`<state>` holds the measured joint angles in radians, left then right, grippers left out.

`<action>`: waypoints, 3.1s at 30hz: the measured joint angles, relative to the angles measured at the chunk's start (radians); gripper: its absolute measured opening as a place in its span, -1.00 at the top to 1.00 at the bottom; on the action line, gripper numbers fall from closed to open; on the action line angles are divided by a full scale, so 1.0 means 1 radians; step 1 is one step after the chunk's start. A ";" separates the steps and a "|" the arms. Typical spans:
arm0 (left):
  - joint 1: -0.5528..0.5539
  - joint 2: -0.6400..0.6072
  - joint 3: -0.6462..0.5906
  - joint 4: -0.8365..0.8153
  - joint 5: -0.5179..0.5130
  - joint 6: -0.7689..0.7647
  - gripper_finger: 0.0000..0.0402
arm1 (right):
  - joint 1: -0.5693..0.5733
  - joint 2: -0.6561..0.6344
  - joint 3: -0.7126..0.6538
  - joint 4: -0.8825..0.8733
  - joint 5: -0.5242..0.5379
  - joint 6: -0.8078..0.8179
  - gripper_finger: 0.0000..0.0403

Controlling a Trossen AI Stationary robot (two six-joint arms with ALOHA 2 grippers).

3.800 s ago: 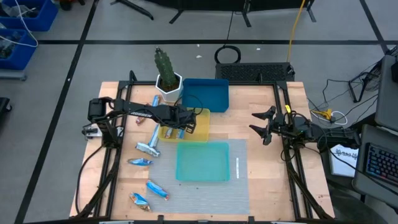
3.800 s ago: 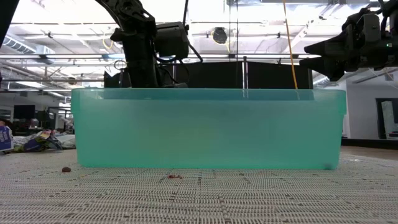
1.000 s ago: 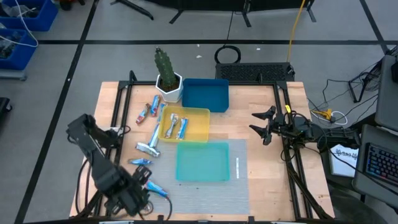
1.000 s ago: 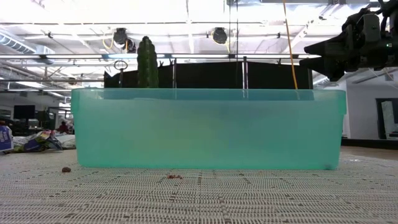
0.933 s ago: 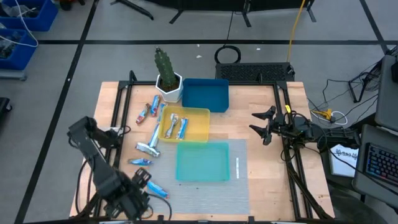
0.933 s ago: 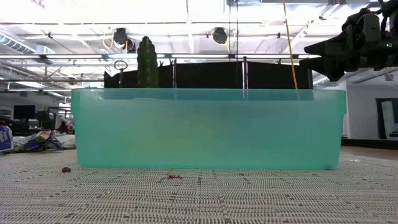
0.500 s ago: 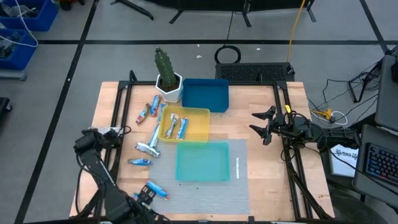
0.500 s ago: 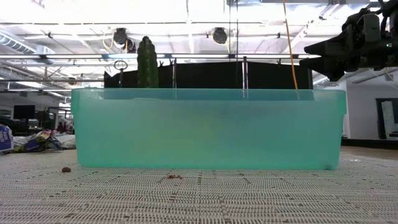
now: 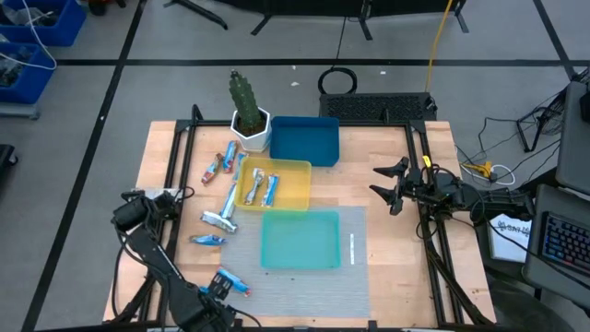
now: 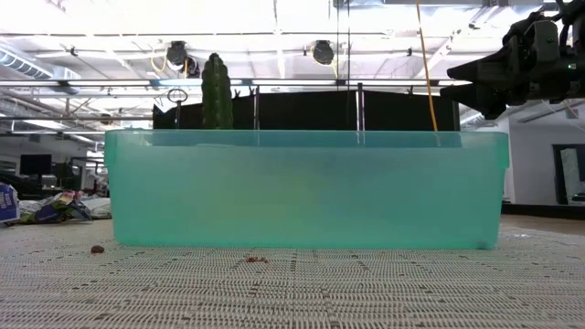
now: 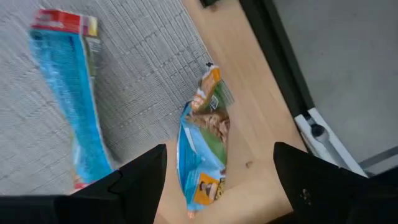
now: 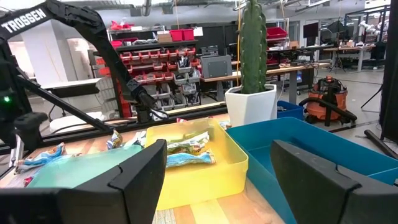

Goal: Pick and place Granola Bars by type
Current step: Put the yellow granola bar into the yellow bin

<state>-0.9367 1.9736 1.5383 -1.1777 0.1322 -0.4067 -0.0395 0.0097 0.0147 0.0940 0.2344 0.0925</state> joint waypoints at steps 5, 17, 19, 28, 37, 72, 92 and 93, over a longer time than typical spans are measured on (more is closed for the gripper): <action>0.000 0.000 -0.078 0.093 0.010 -0.038 -0.48 | 0.000 0.000 0.000 0.000 0.000 0.000 -0.38; -0.002 0.000 -0.223 0.203 0.051 -0.069 -0.48 | 0.000 0.000 0.000 0.000 0.000 0.000 -0.38; -0.004 -0.003 -0.233 0.212 0.052 -0.068 -0.48 | 0.000 0.000 0.000 0.000 0.000 0.000 -0.38; -0.006 -0.003 -0.237 0.242 0.040 -0.020 -0.26 | 0.000 0.000 0.000 0.000 0.000 0.000 -0.38; 0.001 -0.003 -0.237 0.244 0.000 -0.068 0.30 | 0.000 0.000 0.000 0.000 0.000 0.000 -0.38; 0.194 -0.340 -0.236 0.090 0.083 -0.121 0.92 | 0.000 0.000 0.000 0.000 0.000 0.000 -0.38; 0.524 -0.438 0.053 0.081 0.012 -0.185 0.93 | 0.000 0.000 0.000 0.000 0.000 0.000 -0.38; 0.544 -0.438 0.070 0.082 0.006 -0.199 0.93 | 0.000 0.000 0.000 0.000 0.000 0.000 -0.38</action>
<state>-0.3925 1.5352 1.6087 -1.0958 0.1386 -0.6056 -0.0398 0.0094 0.0151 0.0940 0.2344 0.0921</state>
